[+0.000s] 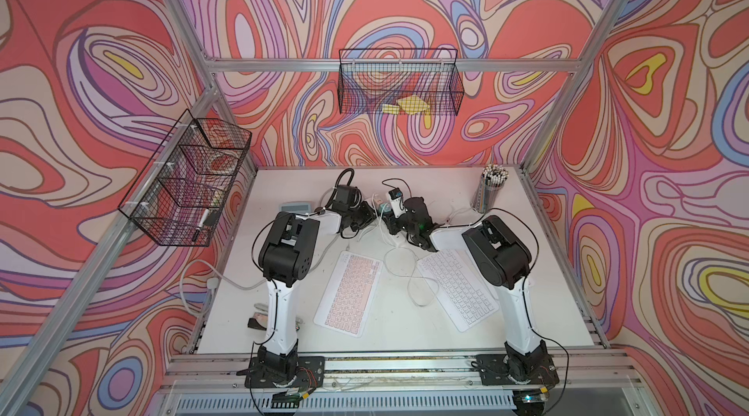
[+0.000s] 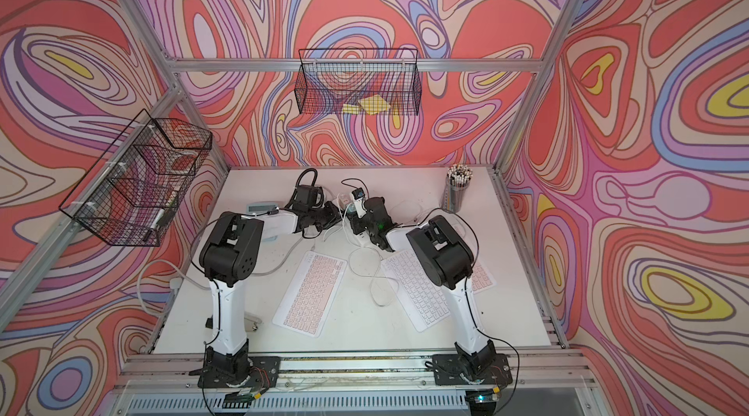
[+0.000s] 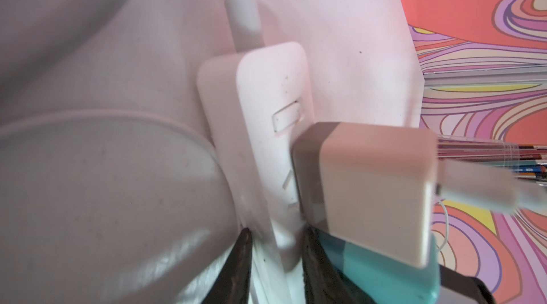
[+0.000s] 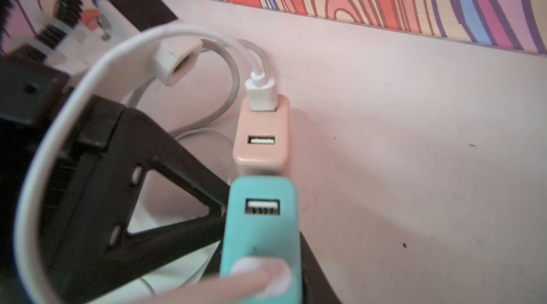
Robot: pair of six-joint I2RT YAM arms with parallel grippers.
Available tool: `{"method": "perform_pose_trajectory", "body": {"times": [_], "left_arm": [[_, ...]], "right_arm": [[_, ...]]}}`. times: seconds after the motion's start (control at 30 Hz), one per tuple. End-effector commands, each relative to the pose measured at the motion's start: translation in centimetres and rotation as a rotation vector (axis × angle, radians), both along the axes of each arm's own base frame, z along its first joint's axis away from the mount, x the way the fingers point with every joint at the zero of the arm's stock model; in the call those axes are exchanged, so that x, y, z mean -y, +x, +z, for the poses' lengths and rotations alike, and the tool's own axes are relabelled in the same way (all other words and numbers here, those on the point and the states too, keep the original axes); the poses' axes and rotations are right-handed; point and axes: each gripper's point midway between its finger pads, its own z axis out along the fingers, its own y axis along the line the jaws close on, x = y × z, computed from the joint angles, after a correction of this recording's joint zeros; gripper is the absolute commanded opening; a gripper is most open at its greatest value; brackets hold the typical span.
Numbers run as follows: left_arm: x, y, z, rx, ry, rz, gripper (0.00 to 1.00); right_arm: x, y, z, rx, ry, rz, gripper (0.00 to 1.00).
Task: Unplug the wireless keyboard
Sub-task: Remove the plug from the socket.
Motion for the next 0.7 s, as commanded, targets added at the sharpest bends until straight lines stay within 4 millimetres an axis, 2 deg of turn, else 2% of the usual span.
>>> {"method": "perform_pose_trajectory", "body": {"times": [0.0, 0.17, 0.37, 0.53, 0.67], "left_arm": [[-0.7, -6.1, -9.6, -0.269, 0.150, -0.005, 0.30], [-0.9, -6.1, -9.5, -0.266, 0.155, -0.003, 0.29], [-1.1, -6.1, -9.4, -0.257, 0.188, -0.009, 0.29], [-1.2, -6.0, -9.2, -0.253, 0.207, -0.012, 0.29], [-1.2, -5.8, -9.2, -0.260, 0.210, -0.014, 0.29]], "right_arm": [[-8.2, -8.4, 8.0, 0.038, 0.360, 0.479, 0.03], [-7.0, -5.8, 7.7, -0.080, 0.365, 0.400, 0.02], [-6.6, -3.5, 6.2, -0.239, 0.243, 0.337, 0.02], [-6.0, -2.9, 5.5, -0.292, 0.246, 0.343, 0.03], [-6.7, -4.1, 6.3, -0.189, 0.204, 0.382, 0.03]]}}
